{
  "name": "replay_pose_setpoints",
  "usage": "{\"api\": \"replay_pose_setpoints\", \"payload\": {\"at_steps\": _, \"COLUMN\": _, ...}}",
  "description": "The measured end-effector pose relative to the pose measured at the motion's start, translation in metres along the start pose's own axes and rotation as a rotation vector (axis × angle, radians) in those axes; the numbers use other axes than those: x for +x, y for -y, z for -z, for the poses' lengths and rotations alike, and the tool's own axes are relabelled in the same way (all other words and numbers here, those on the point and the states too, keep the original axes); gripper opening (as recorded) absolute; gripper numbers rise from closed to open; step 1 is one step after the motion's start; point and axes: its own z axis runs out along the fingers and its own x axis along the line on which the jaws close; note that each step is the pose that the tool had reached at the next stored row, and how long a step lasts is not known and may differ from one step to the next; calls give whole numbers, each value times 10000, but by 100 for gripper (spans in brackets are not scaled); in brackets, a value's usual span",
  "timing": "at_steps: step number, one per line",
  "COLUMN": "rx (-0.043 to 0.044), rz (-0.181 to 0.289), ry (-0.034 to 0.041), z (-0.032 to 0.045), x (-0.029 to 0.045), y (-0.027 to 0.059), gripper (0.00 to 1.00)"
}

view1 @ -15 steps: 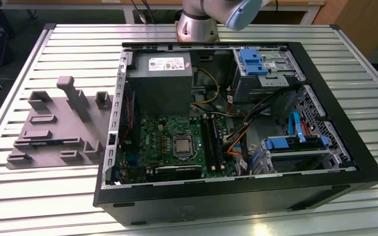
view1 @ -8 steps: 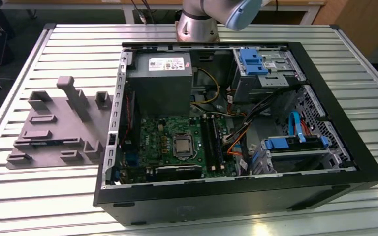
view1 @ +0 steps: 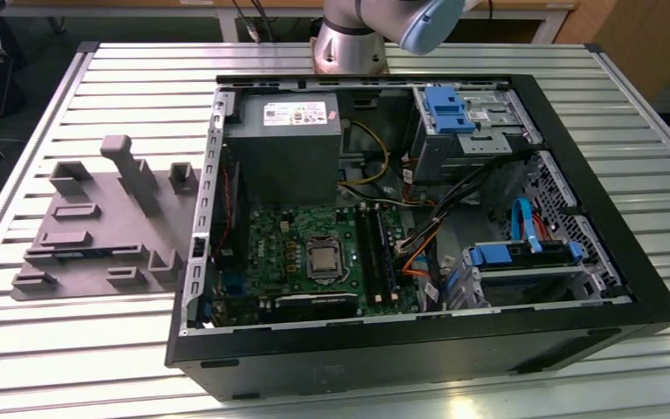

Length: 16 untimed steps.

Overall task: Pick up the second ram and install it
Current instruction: 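Pick up the second ram and move it above second insertion slot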

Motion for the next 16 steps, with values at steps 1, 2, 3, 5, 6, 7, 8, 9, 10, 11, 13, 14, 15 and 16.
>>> {"api": "replay_pose_setpoints", "payload": {"at_steps": 1, "rx": 0, "rz": 23, "ry": -2, "z": 0, "x": 0, "y": 0, "gripper": 11}}
{"api": "replay_pose_setpoints", "payload": {"at_steps": 2, "rx": -1, "rz": 48, "ry": -2, "z": 0, "x": 0, "y": 0, "gripper": 11}}
{"api": "replay_pose_setpoints", "payload": {"at_steps": 3, "rx": -1, "rz": 71, "ry": -3, "z": 0, "x": 0, "y": 0, "gripper": 11}}
{"api": "replay_pose_setpoints", "payload": {"at_steps": 5, "rx": -2, "rz": 116, "ry": -4, "z": 0, "x": 0, "y": 0, "gripper": 11}}
{"api": "replay_pose_setpoints", "payload": {"at_steps": 6, "rx": -2, "rz": 140, "ry": -5, "z": 0, "x": 0, "y": 0, "gripper": 11}}
{"api": "replay_pose_setpoints", "payload": {"at_steps": 7, "rx": -2, "rz": 162, "ry": -6, "z": 0, "x": 0, "y": 0, "gripper": 11}}
{"api": "replay_pose_setpoints", "payload": {"at_steps": 8, "rx": -3, "rz": 188, "ry": -6, "z": 0, "x": 0, "y": 0, "gripper": 11}}
{"api": "replay_pose_setpoints", "payload": {"at_steps": 9, "rx": -3, "rz": 210, "ry": -8, "z": 0, "x": 0, "y": 0, "gripper": 11}}
{"api": "replay_pose_setpoints", "payload": {"at_steps": 10, "rx": -3, "rz": 233, "ry": -8, "z": 0, "x": 0, "y": 0, "gripper": 11}}
{"api": "replay_pose_setpoints", "payload": {"at_steps": 11, "rx": -4, "rz": 257, "ry": -9, "z": 0, "x": 0, "y": 0, "gripper": 11}}
{"api": "replay_pose_setpoints", "payload": {"at_steps": 13, "rx": -4, "rz": 304, "ry": -10, "z": 0, "x": 0, "y": 0, "gripper": 11}}
{"api": "replay_pose_setpoints", "payload": {"at_steps": 14, "rx": -5, "rz": 331, "ry": -11, "z": 0, "x": 0, "y": 0, "gripper": 11}}
{"api": "replay_pose_setpoints", "payload": {"at_steps": 15, "rx": -5, "rz": 355, "ry": -12, "z": 0, "x": -1, "y": 0, "gripper": 11}}
{"api": "replay_pose_setpoints", "payload": {"at_steps": 16, "rx": -5, "rz": 381, "ry": -13, "z": 0, "x": -1, "y": 0, "gripper": 11}}
